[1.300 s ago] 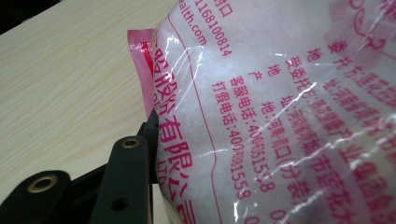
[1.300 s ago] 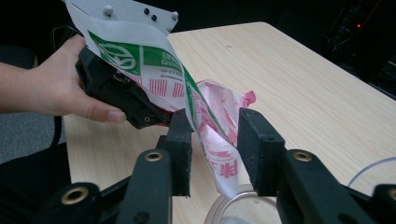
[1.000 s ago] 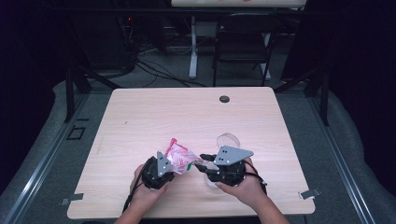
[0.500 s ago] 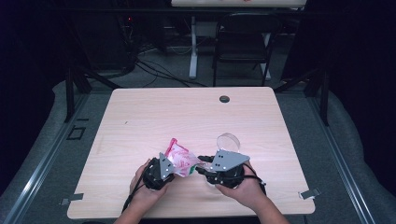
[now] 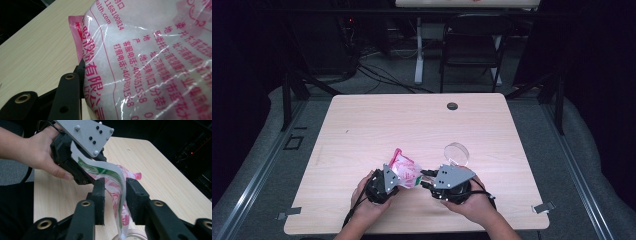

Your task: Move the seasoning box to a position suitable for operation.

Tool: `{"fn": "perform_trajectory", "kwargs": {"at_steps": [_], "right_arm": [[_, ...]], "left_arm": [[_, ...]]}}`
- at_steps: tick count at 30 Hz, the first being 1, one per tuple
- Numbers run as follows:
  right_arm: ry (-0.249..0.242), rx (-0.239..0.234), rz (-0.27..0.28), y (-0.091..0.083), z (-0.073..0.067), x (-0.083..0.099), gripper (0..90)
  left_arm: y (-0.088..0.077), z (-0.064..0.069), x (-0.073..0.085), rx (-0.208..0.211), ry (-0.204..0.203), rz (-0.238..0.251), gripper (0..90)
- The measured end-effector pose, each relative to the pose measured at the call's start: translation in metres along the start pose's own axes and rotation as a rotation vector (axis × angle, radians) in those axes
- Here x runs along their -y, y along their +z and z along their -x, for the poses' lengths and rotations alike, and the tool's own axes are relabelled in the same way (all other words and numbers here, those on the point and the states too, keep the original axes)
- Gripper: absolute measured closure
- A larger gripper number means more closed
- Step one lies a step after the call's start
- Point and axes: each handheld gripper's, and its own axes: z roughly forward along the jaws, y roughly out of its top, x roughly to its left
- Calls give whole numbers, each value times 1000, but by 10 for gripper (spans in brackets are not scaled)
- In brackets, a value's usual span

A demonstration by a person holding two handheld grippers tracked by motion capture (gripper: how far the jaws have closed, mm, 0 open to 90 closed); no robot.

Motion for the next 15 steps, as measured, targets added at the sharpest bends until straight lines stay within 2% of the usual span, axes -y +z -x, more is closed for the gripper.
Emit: {"fn": "perform_trajectory", "kwargs": {"at_steps": [5, 9, 15], "right_arm": [[10, -19, -17, 1, -1, 0, 757], [8, -22, -26, 1, -1, 0, 813], [3, -24, -36, 1, 0, 1, 851]], "left_arm": [[0, 1, 0, 0, 3, -4, 565], [0, 1, 0, -2, 6, -5, 565], [0, 2, 0, -15, 12, 0, 566]]}}
